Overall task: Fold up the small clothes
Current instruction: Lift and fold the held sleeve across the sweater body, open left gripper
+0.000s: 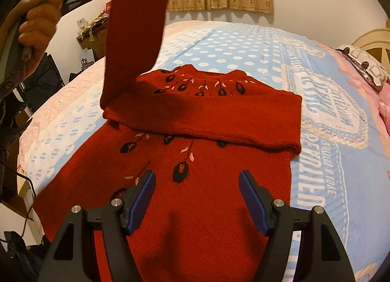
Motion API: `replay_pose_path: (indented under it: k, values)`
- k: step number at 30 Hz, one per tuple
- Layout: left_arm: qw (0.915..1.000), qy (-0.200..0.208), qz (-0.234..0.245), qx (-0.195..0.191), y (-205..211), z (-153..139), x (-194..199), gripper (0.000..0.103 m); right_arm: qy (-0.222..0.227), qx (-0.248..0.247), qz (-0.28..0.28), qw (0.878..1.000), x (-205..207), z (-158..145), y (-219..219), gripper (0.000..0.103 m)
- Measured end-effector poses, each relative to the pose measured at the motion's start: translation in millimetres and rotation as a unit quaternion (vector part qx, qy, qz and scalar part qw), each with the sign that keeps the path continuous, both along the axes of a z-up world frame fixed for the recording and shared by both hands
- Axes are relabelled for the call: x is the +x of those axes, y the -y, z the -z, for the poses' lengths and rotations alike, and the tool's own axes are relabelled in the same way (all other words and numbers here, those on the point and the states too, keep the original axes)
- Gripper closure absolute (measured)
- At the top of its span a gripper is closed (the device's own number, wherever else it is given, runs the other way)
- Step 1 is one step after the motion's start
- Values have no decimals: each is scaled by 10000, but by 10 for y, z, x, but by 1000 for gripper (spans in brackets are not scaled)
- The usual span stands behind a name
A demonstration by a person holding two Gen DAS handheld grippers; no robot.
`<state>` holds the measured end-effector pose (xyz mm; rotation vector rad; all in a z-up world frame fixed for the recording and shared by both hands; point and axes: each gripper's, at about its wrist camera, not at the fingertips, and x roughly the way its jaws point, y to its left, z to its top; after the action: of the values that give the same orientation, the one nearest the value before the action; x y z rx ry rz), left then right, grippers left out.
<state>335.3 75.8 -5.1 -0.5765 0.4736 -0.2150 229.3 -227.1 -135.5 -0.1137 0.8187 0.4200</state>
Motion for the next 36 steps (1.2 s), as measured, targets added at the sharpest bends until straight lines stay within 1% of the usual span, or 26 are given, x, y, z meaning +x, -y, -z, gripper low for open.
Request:
replay_pose_path:
  k: [3,6,9,11,12,13,14,15,16,17,18,19,20,21,22,23,24,26,27,29,31,32,33,34,36]
  values:
    - [9999,-73,137,29,208,81,84,94,-49,29,30,10000,-18,52,29,32]
    - [9998,-130,164,77,392,170,155,94,-75,47,59,9999,-34,88,67,32]
    - [9992,-268,203,197,552,325,189,94,-108,116,116,9998,-45,120,116,31]
    - [9981,-371,318,379,705,466,214,93,-151,160,169,9996,-50,156,154,31]
    - [9971,-442,383,482,778,514,230,88,-174,175,189,9995,-52,178,168,31]
    - [9955,-544,484,602,863,584,255,86,-213,188,212,9994,-48,205,183,31]
    - [9939,-617,607,685,955,654,271,80,-262,187,232,9992,-46,238,196,31]
    - [9927,-642,721,730,1012,691,278,73,-298,176,248,9991,-45,266,205,31]
    - [9906,-660,877,821,1086,733,268,70,-334,155,267,9990,-49,296,212,31]
    - [9888,-659,959,938,1138,749,249,64,-362,139,283,9988,-58,319,221,31]
    - [9865,-623,1017,1119,1194,744,199,53,-378,138,293,9988,-68,330,229,31]
    - [9849,-575,1053,1246,1215,733,159,47,-400,139,313,9986,-78,338,247,31]
    - [9833,-488,1074,1385,1224,707,99,38,-411,141,331,9985,-83,337,262,31]
    - [9816,-376,1088,1521,1212,668,26,33,-419,154,345,9984,-88,332,277,31]
    - [9796,-263,1104,1657,1175,636,-55,30,-433,194,352,9983,-85,313,304,31]
    - [9775,-182,1095,1794,1123,622,-134,25,-435,225,359,9982,-82,295,329,31]
    - [9742,-110,1025,2008,1028,635,-246,17,-423,246,378,9981,-79,274,356,31]
    - [9680,-128,796,2376,828,702,-407,8,-370,285,443,9979,-51,207,422,31]
    - [9648,-183,678,2534,721,756,-444,8,-363,305,449,9979,-32,176,440,31]
    - [9549,-373,405,2918,488,891,-569,8,-359,388,480,9974,43,84,493,31]
    - [9408,-699,48,3316,247,1072,-682,8,-385,449,464,9972,169,-23,512,31]
    - [9363,-847,-99,3407,138,1154,-710,8,-409,466,454,9970,229,-68,501,31]
    - [9335,-1009,-243,3433,18,1247,-724,8,-427,477,458,9969,292,-112,485,31]
    - [9325,-1214,-362,3382,-102,1342,-712,8,-456,482,476,9967,376,-162,451,31]
    - [9359,-1579,-427,3120,-295,1505,-647,8,-562,521,519,9957,575,-242,351,31]
